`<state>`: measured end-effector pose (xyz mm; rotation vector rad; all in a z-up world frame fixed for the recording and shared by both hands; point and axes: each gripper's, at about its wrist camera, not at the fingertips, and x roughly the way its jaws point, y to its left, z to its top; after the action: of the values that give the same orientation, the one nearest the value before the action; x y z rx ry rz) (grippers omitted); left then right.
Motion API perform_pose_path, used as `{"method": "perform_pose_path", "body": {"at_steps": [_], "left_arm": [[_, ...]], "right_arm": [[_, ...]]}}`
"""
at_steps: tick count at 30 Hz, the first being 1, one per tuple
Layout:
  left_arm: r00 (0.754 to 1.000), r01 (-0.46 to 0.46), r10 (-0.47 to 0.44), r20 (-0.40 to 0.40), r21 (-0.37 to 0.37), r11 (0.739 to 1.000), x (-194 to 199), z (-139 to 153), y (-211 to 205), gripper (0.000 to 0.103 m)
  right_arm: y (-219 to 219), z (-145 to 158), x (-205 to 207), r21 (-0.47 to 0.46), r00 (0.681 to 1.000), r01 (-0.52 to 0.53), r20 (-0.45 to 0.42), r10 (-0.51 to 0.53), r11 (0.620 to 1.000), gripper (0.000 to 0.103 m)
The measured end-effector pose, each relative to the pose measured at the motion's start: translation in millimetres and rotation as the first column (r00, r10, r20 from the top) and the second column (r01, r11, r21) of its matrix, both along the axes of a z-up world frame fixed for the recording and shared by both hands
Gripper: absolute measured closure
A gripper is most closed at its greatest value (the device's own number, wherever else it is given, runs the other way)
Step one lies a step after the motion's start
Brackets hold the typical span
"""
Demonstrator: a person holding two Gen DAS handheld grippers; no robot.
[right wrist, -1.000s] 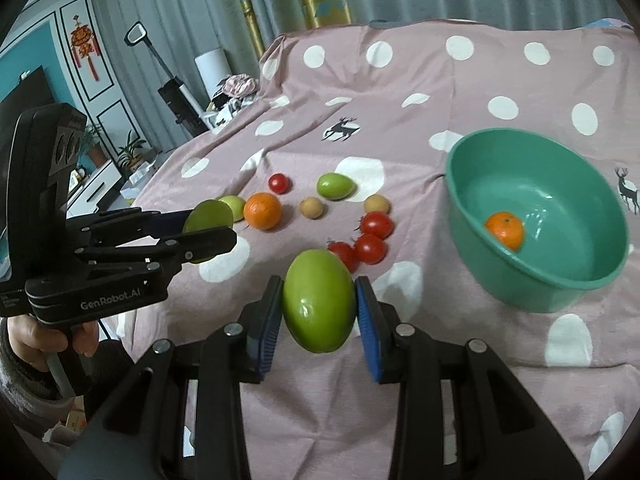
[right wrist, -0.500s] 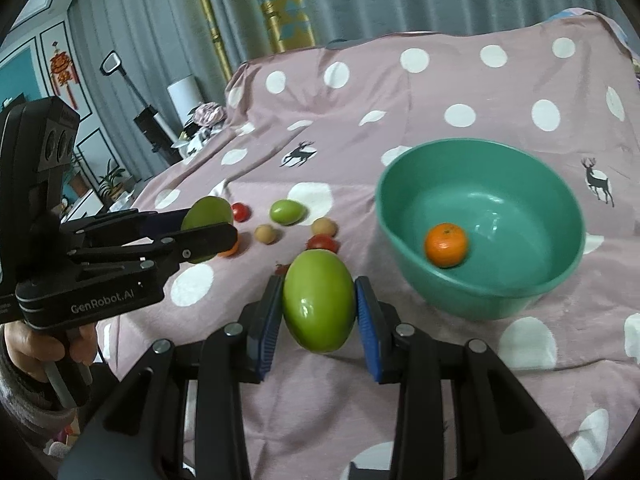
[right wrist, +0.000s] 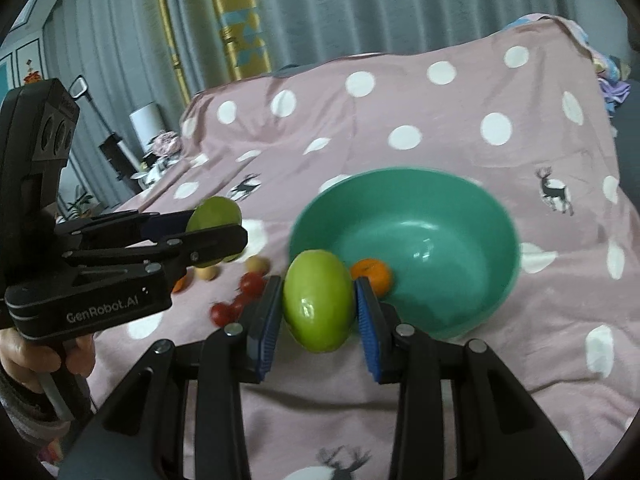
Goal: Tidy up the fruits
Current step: 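Carry the green fruit with the right tool into the bowl and release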
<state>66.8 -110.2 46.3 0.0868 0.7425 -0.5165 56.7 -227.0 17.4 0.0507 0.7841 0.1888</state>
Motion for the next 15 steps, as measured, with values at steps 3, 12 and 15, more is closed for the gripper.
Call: {"method": "perform_pose_path", "body": {"at_steps": [3, 12, 15], "left_arm": [[1.000, 0.026, -0.026, -0.002, 0.010, 1.000, 9, -3, -14, 0.062], [0.998, 0.061, -0.060, -0.015, 0.042, 0.997, 32, -21, -44, 0.062], [0.998, 0.067, -0.065, -0.025, 0.060, 0.996, 35, -29, -49, 0.062]], "right_arm": [[-15, -3, 8, -0.021, 0.999, 0.038, -0.002, -0.038, 0.999, 0.066], [-40, -15, 29, -0.055, 0.995, 0.093, -0.028, -0.094, 0.994, 0.066], [-43, -21, 34, -0.062, 0.994, 0.096, -0.043, -0.099, 0.993, 0.066]]}}
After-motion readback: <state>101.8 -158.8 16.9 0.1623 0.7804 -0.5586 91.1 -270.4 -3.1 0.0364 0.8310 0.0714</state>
